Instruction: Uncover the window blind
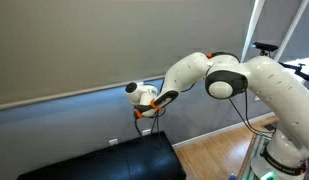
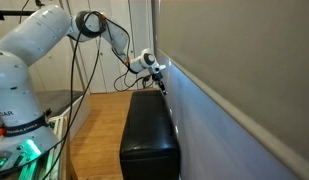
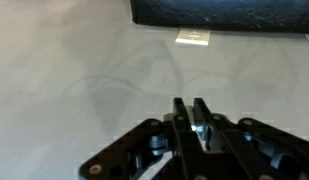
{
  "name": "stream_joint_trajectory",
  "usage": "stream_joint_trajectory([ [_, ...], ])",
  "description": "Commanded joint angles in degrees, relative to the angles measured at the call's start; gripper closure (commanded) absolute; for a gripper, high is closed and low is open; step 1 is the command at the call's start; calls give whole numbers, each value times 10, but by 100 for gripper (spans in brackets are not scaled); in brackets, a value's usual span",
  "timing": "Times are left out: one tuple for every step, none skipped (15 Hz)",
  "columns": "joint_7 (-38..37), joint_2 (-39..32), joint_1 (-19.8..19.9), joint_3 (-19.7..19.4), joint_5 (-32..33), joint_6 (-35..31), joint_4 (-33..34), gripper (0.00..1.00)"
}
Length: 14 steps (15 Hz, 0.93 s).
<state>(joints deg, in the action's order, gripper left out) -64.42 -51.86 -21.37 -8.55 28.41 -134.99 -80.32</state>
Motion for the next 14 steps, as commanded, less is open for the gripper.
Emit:
stream_joint_trajectory([
  [-5,18,-7,-5,-15,-16,-15,96],
  [-6,30,-9,-6,-13,-20,-20,96],
  [-8,41,-10,-7,-11,-21,-25,96],
  [-10,51,-11,-8,-9,-24,-31,96],
  [-14,57,-12,-9,-6,-26,-36,96],
  [-17,66,-13,-9,-5,-29,-44,96],
  [-21,73,-16,-12,-2,-35,-51,96],
  [-23,81,-17,-12,-1,-40,-57,96],
  [-24,86,-17,-14,0,-45,-61,96],
  [-23,89,-15,-12,-3,-47,-63,96],
  [-22,89,-14,-13,-3,-47,-64,96],
  [-19,90,-11,-10,-5,-47,-65,96],
  [-15,89,-8,-7,-10,-45,-65,96],
  [-14,88,-8,-6,-10,-43,-66,96],
])
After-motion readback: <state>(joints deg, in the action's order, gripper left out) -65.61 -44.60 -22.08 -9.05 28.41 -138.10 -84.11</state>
